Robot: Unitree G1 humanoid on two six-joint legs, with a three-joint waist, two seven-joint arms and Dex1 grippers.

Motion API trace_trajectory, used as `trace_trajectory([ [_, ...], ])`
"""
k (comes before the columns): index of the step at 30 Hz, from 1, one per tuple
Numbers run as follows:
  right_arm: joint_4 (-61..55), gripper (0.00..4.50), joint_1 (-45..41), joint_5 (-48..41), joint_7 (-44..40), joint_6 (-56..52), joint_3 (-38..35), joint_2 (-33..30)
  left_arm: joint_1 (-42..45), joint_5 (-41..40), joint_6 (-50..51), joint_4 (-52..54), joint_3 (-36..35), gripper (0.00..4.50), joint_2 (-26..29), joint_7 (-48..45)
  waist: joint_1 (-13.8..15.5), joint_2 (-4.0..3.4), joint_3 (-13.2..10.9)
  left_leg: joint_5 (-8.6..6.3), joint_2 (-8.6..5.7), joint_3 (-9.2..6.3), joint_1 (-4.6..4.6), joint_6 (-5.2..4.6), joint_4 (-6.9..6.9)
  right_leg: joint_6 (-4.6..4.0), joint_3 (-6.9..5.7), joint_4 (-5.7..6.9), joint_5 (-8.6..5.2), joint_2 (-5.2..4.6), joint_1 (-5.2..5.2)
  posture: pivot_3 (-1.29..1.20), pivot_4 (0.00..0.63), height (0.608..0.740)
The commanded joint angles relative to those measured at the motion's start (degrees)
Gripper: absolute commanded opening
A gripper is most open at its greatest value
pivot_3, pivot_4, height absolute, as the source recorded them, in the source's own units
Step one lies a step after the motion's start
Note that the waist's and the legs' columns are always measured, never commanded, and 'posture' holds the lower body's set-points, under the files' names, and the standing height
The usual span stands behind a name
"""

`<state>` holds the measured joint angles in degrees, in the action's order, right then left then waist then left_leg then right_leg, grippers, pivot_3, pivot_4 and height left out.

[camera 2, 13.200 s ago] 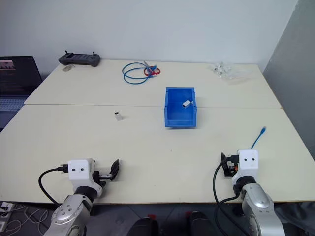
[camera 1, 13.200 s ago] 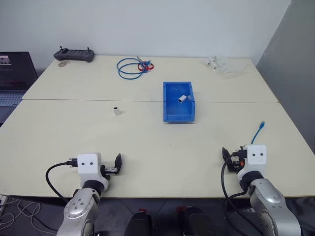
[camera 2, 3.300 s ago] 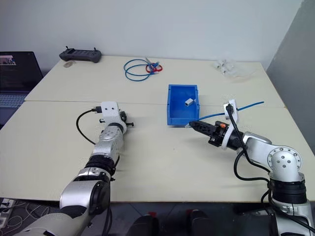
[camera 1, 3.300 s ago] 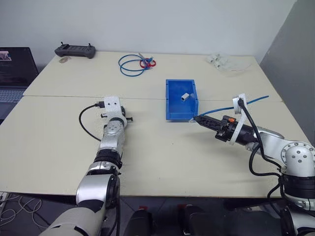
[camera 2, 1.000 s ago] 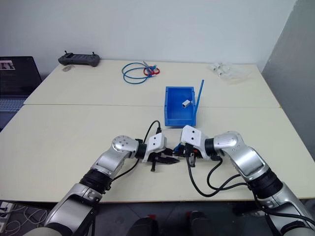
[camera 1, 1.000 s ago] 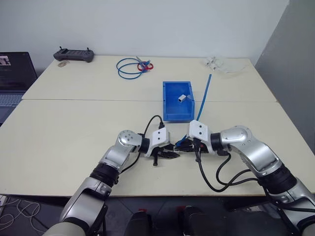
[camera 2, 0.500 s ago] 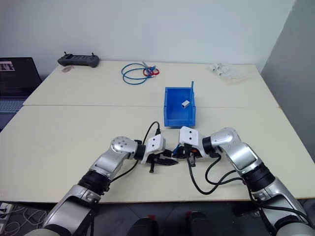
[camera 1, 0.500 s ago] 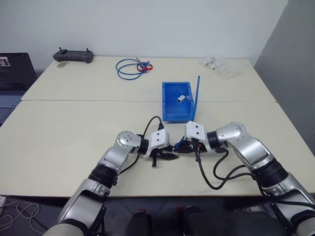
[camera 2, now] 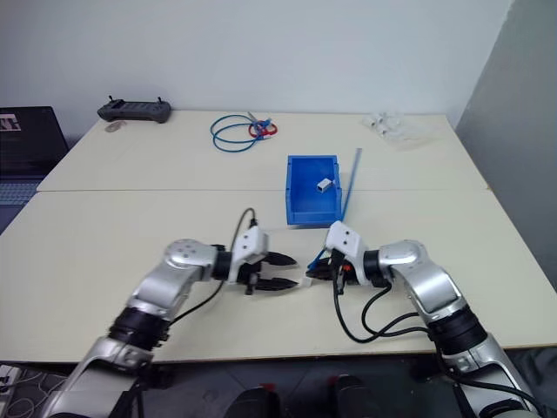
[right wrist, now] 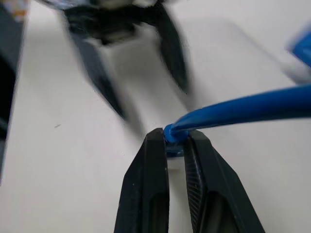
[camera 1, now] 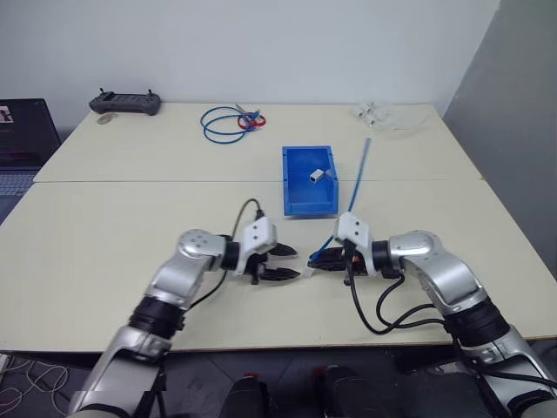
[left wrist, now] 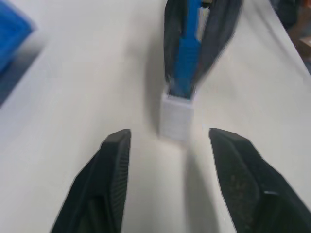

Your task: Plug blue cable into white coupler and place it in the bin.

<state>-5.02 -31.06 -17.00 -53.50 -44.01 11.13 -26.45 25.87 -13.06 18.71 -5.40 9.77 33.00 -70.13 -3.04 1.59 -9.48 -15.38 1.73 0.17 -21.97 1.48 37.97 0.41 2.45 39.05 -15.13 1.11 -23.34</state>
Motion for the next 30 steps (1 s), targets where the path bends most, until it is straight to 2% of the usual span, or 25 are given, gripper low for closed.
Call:
trace_trajectory([
  [1, -1.2, 0.17, -11.8, -10.7, 10.0, -14.4, -14.4, 7.0, -2.0, -6.5, 9.9, 13.3, -8.2, 3.73, 1.1, 7.2, 0.0, -0.07, -0.2, 0.0, -0.05, 0.01, -0.04, 0.0, 0.0, 0.0, -0.01, 0.01, 0.0, -0.07, -0.04, 0.0, 0.15, 0.74],
  [4, 8.0, 0.17, -21.4, -13.3, 20.8, -17.6, -24.0, 13.9, -2.5, -9.2, 16.2, 19.2, -14.3, 4.38, -0.4, 15.9, 0.1, -0.02, -0.4, 0.0, -0.07, -0.06, -0.18, 0.01, 0.01, 0.01, -0.08, 0.01, 0.01, -0.12, -0.14, 0.0, 0.15, 0.74],
  [7, 21.9, 0.17, -28.4, -9.0, 28.0, -11.3, -25.8, 15.8, -4.0, -11.0, 20.9, 25.5, -17.8, 4.45, -2.4, 23.2, 0.2, 0.01, -0.4, 0.0, -0.09, -0.09, -0.22, 0.01, -0.04, -0.01, -0.12, -0.04, 0.02, -0.13, -0.16, 0.0, 0.15, 0.74],
  [12, 42.6, 1.49, -34.8, -2.0, 29.8, 3.0, -22.4, 14.7, -7.8, -12.6, 24.6, 32.0, -16.9, 4.5, -3.5, 28.0, 0.8, 0.03, -0.4, -0.01, -0.32, 0.12, -0.45, 0.02, -0.04, -0.26, 0.03, -0.13, 0.19, -0.33, -0.29, 0.0, 0.15, 0.74],
  [15, 49.2, 2.2, -36.8, 0.4, 28.9, 7.4, -21.2, 13.2, -8.8, -13.2, 25.5, 33.1, -17.1, 4.5, -3.1, 29.5, 1.0, 0.04, -0.4, 0.0, -0.35, 0.17, -1.03, 0.03, 0.03, -0.25, 0.07, -0.08, 0.28, -0.37, -0.84, 0.0, 0.15, 0.74],
  [17, 50.0, 2.72, -37.3, 0.7, 27.9, 7.4, -21.0, 11.3, -8.3, -13.1, 26.0, 32.0, -18.6, 4.5, -3.6, 32.1, 1.1, 0.03, -0.4, 0.0, -0.32, 0.15, -1.04, 0.03, -0.01, -0.31, 0.04, -0.09, 0.33, -0.37, -0.88, 0.0, 0.15, 0.74],
  [20, 45.1, 3.39, -35.5, 0.8, 26.5, 4.8, -20.2, 8.3, -7.2, -14.5, 27.7, 29.8, -20.5, 4.5, -4.6, 35.1, 1.2, 0.03, -0.4, -0.01, -0.3, 0.1, -1.04, 0.03, -0.03, -0.32, -0.02, -0.09, 0.32, -0.36, -0.87, 0.0, 0.15, 0.74],
  [24, 29.4, 3.39, -28.8, -2.3, 25.6, -1.4, -21.4, 4.3, -6.5, -14.3, 27.6, 27.1, -21.2, 4.5, -4.8, 37.3, 1.3, 0.03, -0.4, -0.01, -0.3, 0.03, -1.02, 0.02, -0.01, -0.3, -0.09, -0.11, 0.32, -0.34, -0.81, 0.0, 0.15, 0.74],
  [27, 13.7, 3.39, -18.5, -3.0, 24.5, -2.6, -20.8, 1.2, -6.6, -14.1, 26.1, 26.0, -22.0, 4.5, -5.6, 39.2, 1.4, 0.03, -0.4, -0.01, -0.28, 0.02, -1.02, 0.02, -0.02, -0.3, -0.08, -0.11, 0.31, -0.33, -0.8, 0.0, 0.15, 0.74],
  [30, 0.5, 3.39, -6.4, -3.2, 27.2, -2.6, -22.6, 0.9, -7.7, -13.2, 23.9, 24.2, -23.9, 4.5, -7.2, 42.1, 1.4, 0.04, -0.4, -0.01, -0.26, 0.03, -1.03, 0.03, -0.04, -0.3, -0.07, -0.12, 0.31, -0.33, -0.82, 0.0, 0.15, 0.74],
])
